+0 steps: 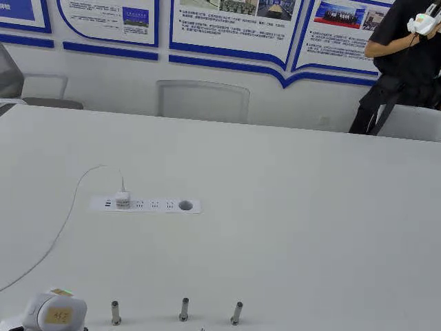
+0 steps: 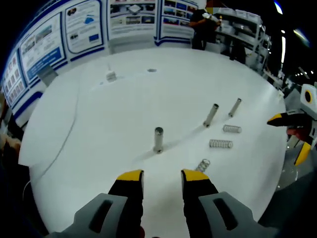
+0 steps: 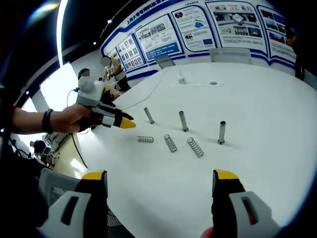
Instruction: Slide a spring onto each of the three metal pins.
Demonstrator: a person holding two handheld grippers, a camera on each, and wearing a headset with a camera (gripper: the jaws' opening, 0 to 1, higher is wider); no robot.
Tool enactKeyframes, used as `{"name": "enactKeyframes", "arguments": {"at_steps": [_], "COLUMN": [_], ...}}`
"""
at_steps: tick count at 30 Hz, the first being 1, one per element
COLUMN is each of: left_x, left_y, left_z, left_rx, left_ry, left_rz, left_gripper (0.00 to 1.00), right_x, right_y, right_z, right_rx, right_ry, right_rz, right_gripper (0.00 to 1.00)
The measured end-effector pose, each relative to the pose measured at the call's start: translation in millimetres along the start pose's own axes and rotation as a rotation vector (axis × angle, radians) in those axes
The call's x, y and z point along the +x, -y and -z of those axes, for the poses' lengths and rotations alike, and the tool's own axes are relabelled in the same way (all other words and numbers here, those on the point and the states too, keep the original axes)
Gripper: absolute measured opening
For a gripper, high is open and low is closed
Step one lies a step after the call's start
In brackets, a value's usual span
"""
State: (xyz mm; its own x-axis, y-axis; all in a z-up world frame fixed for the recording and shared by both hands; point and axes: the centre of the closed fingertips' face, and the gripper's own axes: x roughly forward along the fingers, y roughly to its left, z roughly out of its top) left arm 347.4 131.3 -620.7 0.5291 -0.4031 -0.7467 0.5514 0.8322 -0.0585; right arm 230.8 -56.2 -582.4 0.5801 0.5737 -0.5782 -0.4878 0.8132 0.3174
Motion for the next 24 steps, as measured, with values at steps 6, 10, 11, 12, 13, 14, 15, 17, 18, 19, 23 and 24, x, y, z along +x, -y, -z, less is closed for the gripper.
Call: {"name": "enactKeyframes", "arguments": {"at_steps": [6, 10, 11, 12, 13, 14, 15, 17, 18, 19, 23, 24], "left_x": [-12.5, -18.0, -19.2, -19.5, -19.9, -21.2, -23.0, -27.4, -29.4, -31.9, -39.9, -42.3], "left_y": [0.9, 3.2, 4.0, 4.6, 4.4, 3.9, 4.3, 3.6, 3.4, 3.4, 5.5, 6.5], "left_z": [5.7, 9.7, 10.4, 11.7, 13.2, 16.0, 17.4, 20.9, 22.2, 24.4, 32.0, 34.5], "left_rx": [-0.018, -0.017, -0.019, -0.022, -0.024, -0.025, -0.025, -0.026, -0.027, -0.029, -0.037, -0.037], "left_ry": [0.006, 0.009, 0.017, 0.018, 0.017, 0.014, 0.013, 0.015, 0.016, 0.018, 0.025, 0.028], "left_rz": [0.003, 0.008, 0.015, 0.022, 0.026, 0.026, 0.027, 0.028, 0.028, 0.029, 0.038, 0.041], "left_gripper": [0.35, 0.38, 0.39, 0.41, 0.42, 0.44, 0.45, 0.45, 0.45, 0.46, 0.49, 0.5], "right_x": [3.7, 5.1, 5.2, 5.2, 5.5, 6.5, 7.1, 8.6, 8.6, 9.2, 12.3, 12.9], "right_y": [-1.5, -1.4, -1.7, -2.3, -2.8, -4.3, -5.1, -5.6, -6.5, -7.1, -7.1, -6.8], "right_z": [-6.1, -6.5, -6.3, -5.9, -5.0, -1.9, 0.2, 2.7, 2.8, 2.6, 1.0, 0.1], "right_rx": [-0.003, -0.007, -0.007, -0.005, -0.003, -0.005, -0.01, -0.014, -0.013, -0.014, -0.017, -0.017], "right_ry": [0.008, 0.006, 0.006, 0.008, 0.007, -0.003, -0.011, -0.018, -0.018, -0.019, -0.018, -0.017], "right_rz": [-0.009, -0.012, -0.013, -0.014, -0.016, -0.02, -0.022, -0.026, -0.029, -0.032, -0.04, -0.041], "right_gripper": [0.89, 0.89, 0.89, 0.89, 0.89, 0.89, 0.89, 0.89, 0.89, 0.89, 0.89, 0.89]}}
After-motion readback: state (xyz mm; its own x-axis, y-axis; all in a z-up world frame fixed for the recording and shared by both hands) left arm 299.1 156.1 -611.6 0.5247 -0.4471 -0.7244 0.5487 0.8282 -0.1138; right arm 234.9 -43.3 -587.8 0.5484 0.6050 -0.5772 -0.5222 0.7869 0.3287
